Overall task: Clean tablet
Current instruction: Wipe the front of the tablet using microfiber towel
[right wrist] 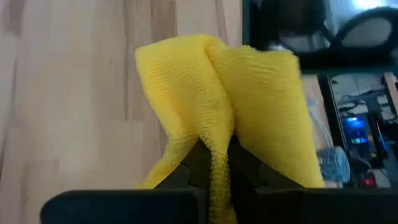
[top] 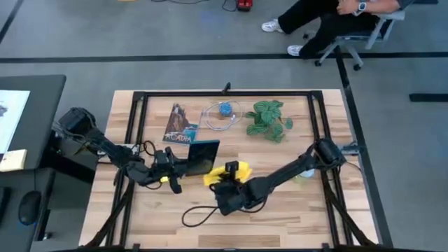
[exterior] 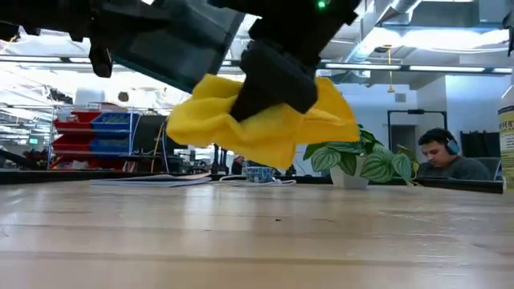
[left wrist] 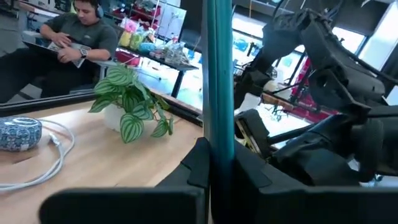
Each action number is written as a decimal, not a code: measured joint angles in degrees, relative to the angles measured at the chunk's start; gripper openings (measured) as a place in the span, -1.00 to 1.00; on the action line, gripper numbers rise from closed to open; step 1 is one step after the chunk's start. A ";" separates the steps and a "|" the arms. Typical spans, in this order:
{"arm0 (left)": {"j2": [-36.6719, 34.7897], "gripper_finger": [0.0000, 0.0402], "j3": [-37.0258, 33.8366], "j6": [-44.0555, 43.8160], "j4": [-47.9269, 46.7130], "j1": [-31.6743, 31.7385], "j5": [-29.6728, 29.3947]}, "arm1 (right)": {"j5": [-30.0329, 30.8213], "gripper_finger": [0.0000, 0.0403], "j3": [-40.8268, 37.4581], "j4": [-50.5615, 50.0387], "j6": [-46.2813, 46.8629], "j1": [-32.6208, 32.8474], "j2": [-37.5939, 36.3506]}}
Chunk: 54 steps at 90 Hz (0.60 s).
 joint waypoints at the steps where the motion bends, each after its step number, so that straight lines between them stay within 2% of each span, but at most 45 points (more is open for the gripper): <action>1: -0.01 -0.95 -0.01 0.00 0.01 -0.03 -0.01 | 0.00 -0.95 0.00 0.09 0.08 0.04 0.00; 20: -0.03 -0.95 -0.02 -0.02 -0.25 -0.06 -0.23 | -0.14 -0.95 0.00 6.49 -2.66 0.38 0.00; 40: -0.02 -0.95 -0.02 -0.85 -0.90 0.00 -0.35 | -6.16 -0.95 0.04 27.78 -17.20 -0.31 0.33; 54: 0.02 -0.95 -0.02 -1.07 -1.01 0.00 -0.31 | -6.29 -0.95 0.04 30.72 -19.91 -1.14 0.39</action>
